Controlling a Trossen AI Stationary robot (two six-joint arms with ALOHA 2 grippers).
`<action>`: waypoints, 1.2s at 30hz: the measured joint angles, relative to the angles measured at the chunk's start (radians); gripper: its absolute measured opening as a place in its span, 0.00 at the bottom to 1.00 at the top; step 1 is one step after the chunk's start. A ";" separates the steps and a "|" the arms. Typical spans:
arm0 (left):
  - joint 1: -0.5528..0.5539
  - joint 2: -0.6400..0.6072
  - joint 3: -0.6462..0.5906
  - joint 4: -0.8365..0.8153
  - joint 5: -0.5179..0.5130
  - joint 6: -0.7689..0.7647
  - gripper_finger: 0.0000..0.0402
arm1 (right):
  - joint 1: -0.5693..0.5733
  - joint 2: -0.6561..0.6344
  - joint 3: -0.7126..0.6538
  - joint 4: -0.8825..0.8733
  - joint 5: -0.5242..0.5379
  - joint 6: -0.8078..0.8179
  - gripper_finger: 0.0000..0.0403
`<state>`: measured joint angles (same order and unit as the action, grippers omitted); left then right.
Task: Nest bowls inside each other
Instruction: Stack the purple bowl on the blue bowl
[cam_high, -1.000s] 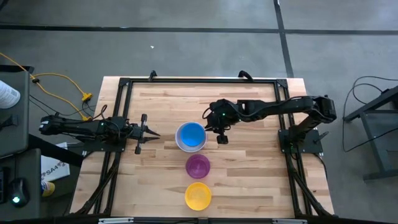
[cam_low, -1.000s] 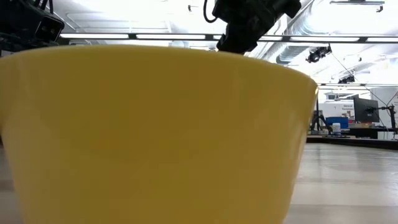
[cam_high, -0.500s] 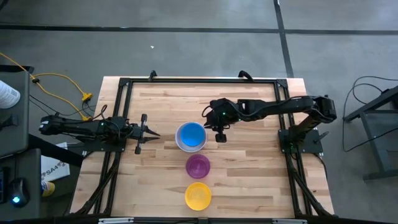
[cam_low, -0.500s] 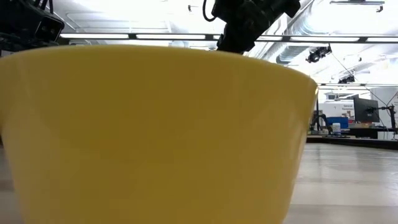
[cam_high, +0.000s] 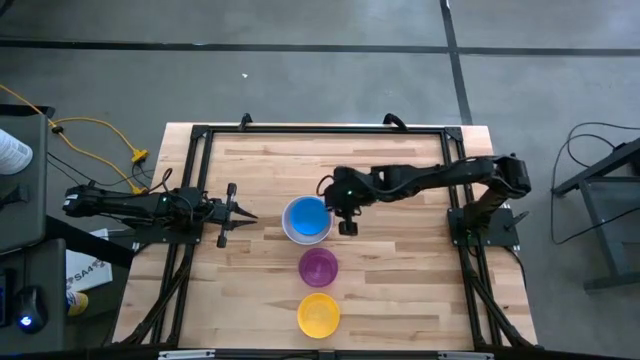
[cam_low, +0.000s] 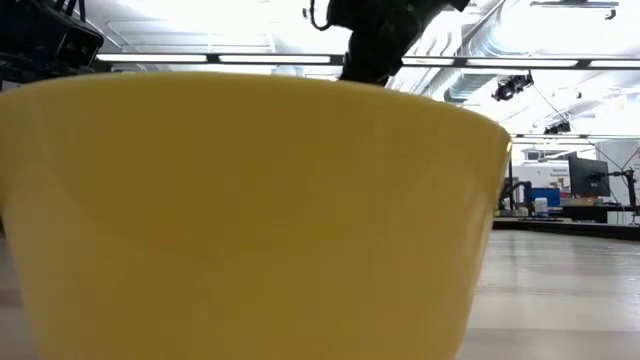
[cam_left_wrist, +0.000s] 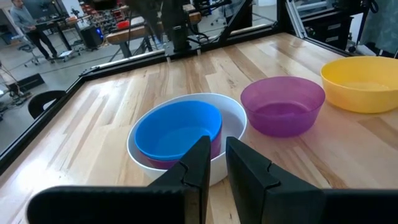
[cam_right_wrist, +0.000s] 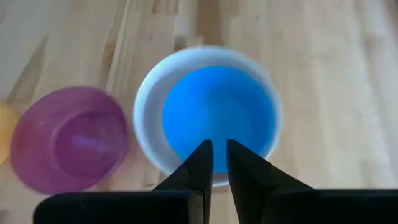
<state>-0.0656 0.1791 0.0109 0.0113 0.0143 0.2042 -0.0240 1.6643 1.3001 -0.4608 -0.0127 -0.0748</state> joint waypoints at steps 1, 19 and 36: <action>0.000 0.000 0.000 0.000 0.000 0.000 0.13 | 0.007 0.014 0.004 -0.010 -0.010 0.021 0.10; 0.000 0.000 0.000 0.000 0.000 0.000 0.13 | 0.072 0.062 0.011 0.003 -0.016 0.296 0.10; 0.000 0.000 0.000 0.000 0.000 0.000 0.13 | 0.103 0.146 0.010 0.020 -0.197 0.448 0.10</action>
<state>-0.0654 0.1789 0.0109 0.0113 0.0143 0.2042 0.0795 1.8105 1.3102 -0.4404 -0.2096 0.3733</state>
